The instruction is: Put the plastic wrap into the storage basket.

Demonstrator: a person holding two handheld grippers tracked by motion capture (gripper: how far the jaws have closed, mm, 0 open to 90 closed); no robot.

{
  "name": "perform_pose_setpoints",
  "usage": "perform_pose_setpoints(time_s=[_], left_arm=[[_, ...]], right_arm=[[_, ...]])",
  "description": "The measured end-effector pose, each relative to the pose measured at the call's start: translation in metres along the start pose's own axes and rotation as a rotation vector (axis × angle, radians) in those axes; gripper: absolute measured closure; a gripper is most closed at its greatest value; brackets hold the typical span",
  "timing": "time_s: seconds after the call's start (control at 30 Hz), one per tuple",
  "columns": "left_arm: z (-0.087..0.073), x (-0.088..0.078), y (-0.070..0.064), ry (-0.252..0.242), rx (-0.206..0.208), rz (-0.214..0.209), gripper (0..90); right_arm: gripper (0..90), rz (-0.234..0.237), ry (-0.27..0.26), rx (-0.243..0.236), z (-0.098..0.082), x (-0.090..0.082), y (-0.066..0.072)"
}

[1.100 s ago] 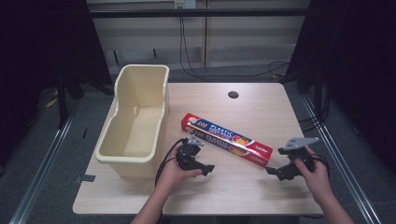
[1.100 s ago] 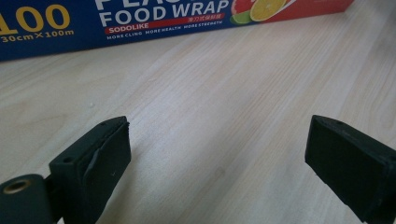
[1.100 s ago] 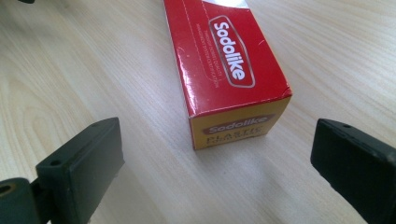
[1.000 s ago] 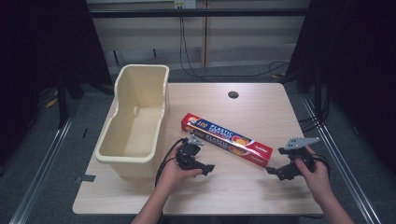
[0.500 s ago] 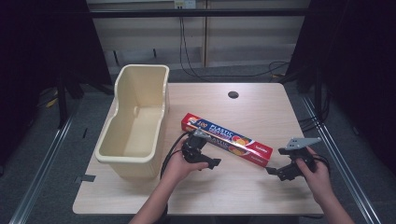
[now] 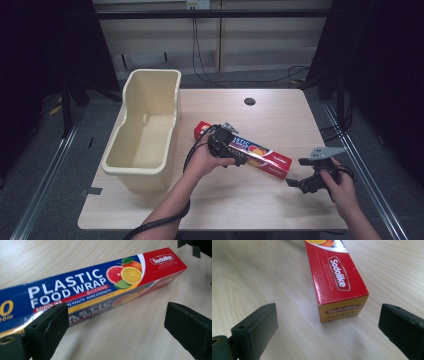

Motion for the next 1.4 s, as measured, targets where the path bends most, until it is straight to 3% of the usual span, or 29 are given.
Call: perform_pose_setpoints(time_s=[0.13, 0.17, 0.2, 0.37, 0.47, 0.5, 0.53, 0.6, 0.73, 0.8, 1.07, 1.4], left_arm=[[0.009, 0.007, 0.005, -0.026, -0.022, 0.004, 4.7], [0.01, 0.008, 0.009, -0.01, -0.005, -0.001, 4.2], [0.013, 0.01, 0.01, -0.022, -0.023, 0.012, 4.0], [0.018, 0.018, 0.017, -0.019, 0.023, 0.014, 1.6], [0.019, 0.023, 0.021, 0.01, 0.044, 0.009, 1.0], [0.02, 0.025, 0.021, 0.009, 0.034, 0.006, 1.0], [0.02, 0.025, 0.024, 0.025, 0.056, 0.007, 1.0], [0.022, 0.03, 0.025, 0.003, 0.036, 0.002, 1.0], [0.024, 0.034, 0.028, 0.021, 0.062, -0.01, 0.6], [0.025, 0.036, 0.029, 0.012, 0.051, -0.009, 0.6], [0.03, 0.041, 0.035, 0.02, 0.117, -0.024, 0.2], [0.026, 0.046, 0.035, 0.043, 0.107, -0.046, 1.2]], right_arm=[[2.2, 0.0, -0.009, 0.002, 0.001, -0.002, -0.001], [2.2, 0.005, -0.012, 0.004, 0.0, -0.001, -0.001], [2.2, 0.004, -0.012, 0.007, 0.0, -0.001, -0.001], [2.2, 0.009, -0.018, 0.008, 0.001, -0.002, -0.002], [2.2, 0.016, -0.021, 0.011, 0.001, -0.002, -0.002], [2.2, 0.011, -0.021, 0.014, 0.001, -0.002, -0.003], [2.2, 0.013, -0.018, 0.018, 0.001, -0.002, -0.002], [2.2, 0.014, -0.019, 0.018, 0.001, -0.002, -0.002], [2.2, 0.018, -0.021, 0.013, 0.001, -0.002, -0.002], [2.2, 0.025, -0.02, 0.014, 0.001, -0.002, -0.002], [2.2, 0.034, -0.022, 0.008, 0.001, -0.001, -0.001], [2.2, 0.04, -0.029, 0.015, 0.001, -0.005, -0.002]])
Point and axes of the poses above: each handheld gripper's, and its own axes: x roughly forward along the jaws, z roughly out of its top, y roughly to its left, the point moved 5 cm from there along x, roughly forward along the jaws, and after that the axes turned 2 degrees about x, right-handed, at the moved point
